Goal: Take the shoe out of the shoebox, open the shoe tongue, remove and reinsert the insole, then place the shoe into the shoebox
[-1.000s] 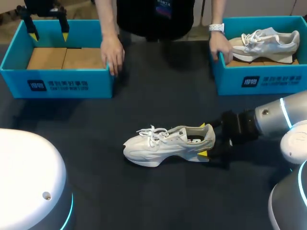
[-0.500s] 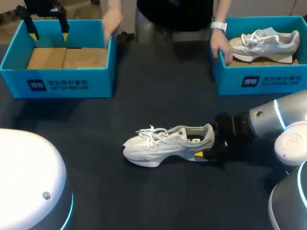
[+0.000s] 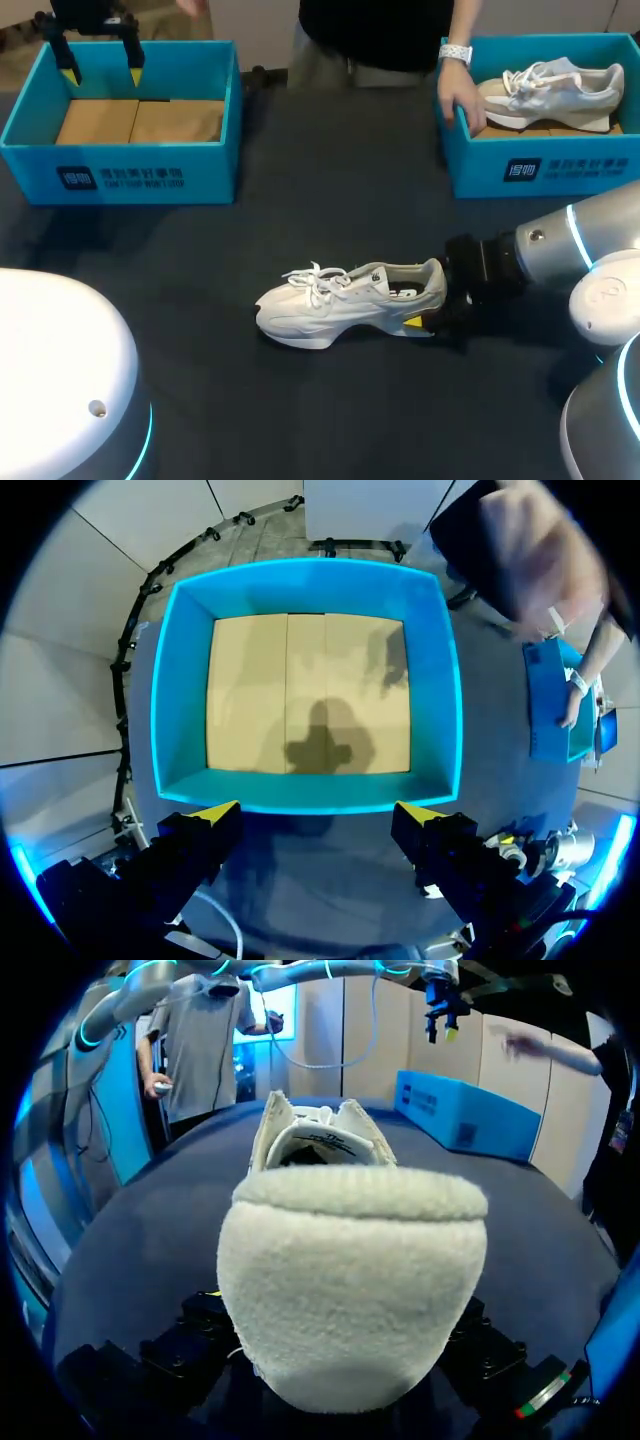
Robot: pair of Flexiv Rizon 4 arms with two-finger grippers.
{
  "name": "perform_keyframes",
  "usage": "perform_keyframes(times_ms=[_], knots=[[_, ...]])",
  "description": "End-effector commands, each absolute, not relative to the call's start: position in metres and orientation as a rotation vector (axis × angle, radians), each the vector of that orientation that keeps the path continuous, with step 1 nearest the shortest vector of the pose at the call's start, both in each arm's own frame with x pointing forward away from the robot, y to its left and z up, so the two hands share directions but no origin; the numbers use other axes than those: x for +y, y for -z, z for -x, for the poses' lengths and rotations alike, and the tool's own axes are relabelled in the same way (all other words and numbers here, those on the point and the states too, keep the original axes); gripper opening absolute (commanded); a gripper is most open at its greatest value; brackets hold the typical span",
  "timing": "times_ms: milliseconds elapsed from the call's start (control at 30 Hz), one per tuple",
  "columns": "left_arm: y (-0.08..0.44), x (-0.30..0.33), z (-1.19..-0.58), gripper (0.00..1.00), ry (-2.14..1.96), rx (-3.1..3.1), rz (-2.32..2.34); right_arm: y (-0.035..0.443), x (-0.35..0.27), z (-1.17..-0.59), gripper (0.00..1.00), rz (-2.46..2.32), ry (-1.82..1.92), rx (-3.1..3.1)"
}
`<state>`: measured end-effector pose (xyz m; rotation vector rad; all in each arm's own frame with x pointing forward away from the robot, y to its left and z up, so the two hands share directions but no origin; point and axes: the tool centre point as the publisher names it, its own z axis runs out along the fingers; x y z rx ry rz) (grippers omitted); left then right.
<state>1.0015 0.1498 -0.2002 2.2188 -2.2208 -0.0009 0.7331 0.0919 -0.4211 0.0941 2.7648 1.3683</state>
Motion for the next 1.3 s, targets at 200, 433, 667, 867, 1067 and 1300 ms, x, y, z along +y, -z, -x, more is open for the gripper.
perform_keyframes(times_ms=[200,433,667,867,1067,1300], knots=[[0.2,0.15,-1.001,1.0,0.001,-2.221,-2.22,0.425,0.098,-0.733,0.0,-0.097,-1.36,2.767],[0.201,0.138,-0.969,1.0,0.03,-2.061,-2.365,0.425,0.098,-0.733,0.0,-0.097,-1.36,2.767],[0.213,0.107,-0.931,1.0,0.013,-2.023,-2.451,0.425,0.098,-0.733,0.0,-0.097,-1.36,2.767],[0.217,0.081,-0.9,1.0,0.022,-2.007,-2.453,0.425,0.098,-0.733,0.0,-0.097,-1.36,2.767],[0.216,0.053,-0.877,1.0,-0.01,-2.043,-2.414,0.425,0.098,-0.733,0.0,-0.097,-1.36,2.767],[0.231,0.019,-0.851,1.0,0.005,-2.093,-2.388,0.425,0.098,-0.733,0.0,-0.097,-1.36,2.767]])
